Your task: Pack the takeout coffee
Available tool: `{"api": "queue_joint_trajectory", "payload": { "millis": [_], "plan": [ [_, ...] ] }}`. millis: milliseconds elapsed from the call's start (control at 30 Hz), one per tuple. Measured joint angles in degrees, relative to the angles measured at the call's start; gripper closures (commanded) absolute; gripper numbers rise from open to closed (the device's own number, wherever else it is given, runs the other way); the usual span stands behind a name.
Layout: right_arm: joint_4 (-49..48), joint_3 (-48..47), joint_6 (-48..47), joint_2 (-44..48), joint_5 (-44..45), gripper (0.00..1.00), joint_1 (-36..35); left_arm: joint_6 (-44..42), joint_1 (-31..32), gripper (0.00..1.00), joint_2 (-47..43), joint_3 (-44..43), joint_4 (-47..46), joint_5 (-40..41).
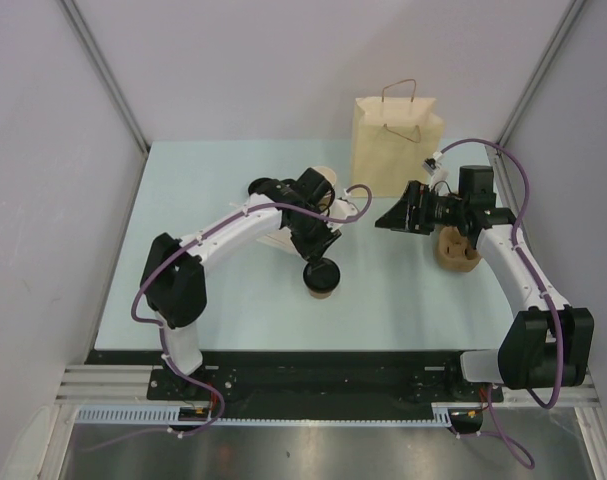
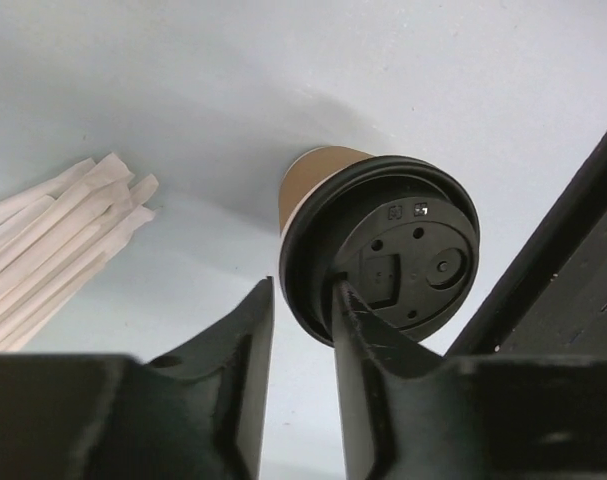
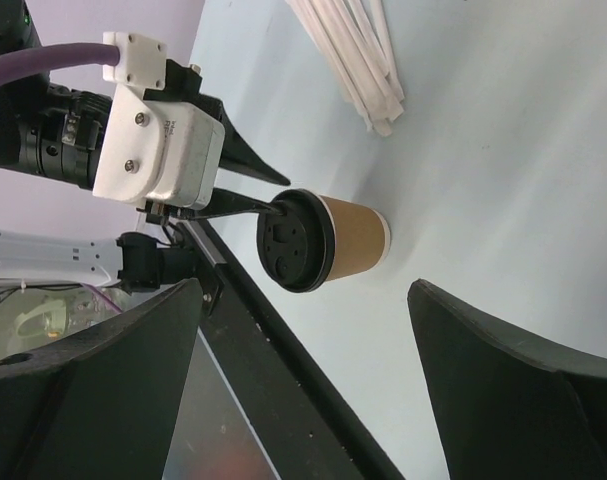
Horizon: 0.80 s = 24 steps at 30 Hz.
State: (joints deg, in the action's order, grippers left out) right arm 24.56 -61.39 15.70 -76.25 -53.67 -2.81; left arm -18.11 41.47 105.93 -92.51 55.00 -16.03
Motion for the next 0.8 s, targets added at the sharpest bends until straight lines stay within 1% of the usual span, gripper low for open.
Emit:
{"api": "queue_joint_trajectory", "payload": {
  "millis": [33,133,233,333,467,500,533,567,600,633,667,700,767,800],
  "plan": [
    [0.0,0.0,-0.1,0.0,-0.1,0.11,0.0,0.1,0.0,0.53,0.0,0.0,0.0,-0.2],
    [0.0,0.0,-0.3,0.0,-0.6,0.12,0.0,0.3,-0.4,0.44,-0.3,0.0,0.4,-1.0],
    [0.0,0.0,-0.5,0.0,-1.1,0.14,-0.3,1.0,-1.9,0.41,-2.0,0.0,0.9,-3.8],
    [0.0,0.0,-0.8,0.3,-1.2,0.17,-1.1,1.8,-5.4,0.41,-5.9,0.6,-0.1,-7.0],
    [0.1,0.0,-1.0,0.9,-1.2,0.22,-4.4,3.3,-10.4,0.46,-14.4,4.9,-3.7,-11.6],
    [0.1,0.0,-1.2,0.9,-1.2,0.27,-5.5,3.8,-11.0,0.47,-16.0,5.9,-4.2,-12.8],
    [0.2,0.0,-1.4,0.9,-1.2,0.3,-6.5,4.7,-11.3,0.53,-17.9,7.5,-5.4,-14.6],
    [0.5,0.0,-1.6,0.8,-1.2,0.35,-7.6,5.5,-11.4,0.56,-19.5,9.3,-6.7,-16.3],
    [0.6,0.0,-1.9,0.8,-1.2,0.45,-8.5,6.5,-11.4,0.58,-20.8,11.0,-7.7,-18.0],
    [0.7,0.0,-2.1,0.8,-1.2,0.5,-9.2,7.6,-11.5,0.64,-21.8,12.7,-8.9,-19.9],
    [0.7,0.0,-2.4,0.8,-1.2,0.54,-10.1,8.8,-11.6,0.67,-22.5,14.4,-10.4,-21.9],
    [0.5,0.2,-2.4,0.8,-1.2,0.62,-10.9,9.9,-11.8,0.73,-22.8,15.9,-11.4,-23.3],
    [0.0,0.8,-2.4,0.6,-1.1,0.67,-12.6,13.6,-12.4,0.81,-23.1,20.4,-15.3,-27.1],
    [-0.4,1.3,-2.1,0.4,-1.0,0.73,-13.5,15.9,-12.9,0.87,-23.1,22.8,-17.2,-28.9]
  ]
}}
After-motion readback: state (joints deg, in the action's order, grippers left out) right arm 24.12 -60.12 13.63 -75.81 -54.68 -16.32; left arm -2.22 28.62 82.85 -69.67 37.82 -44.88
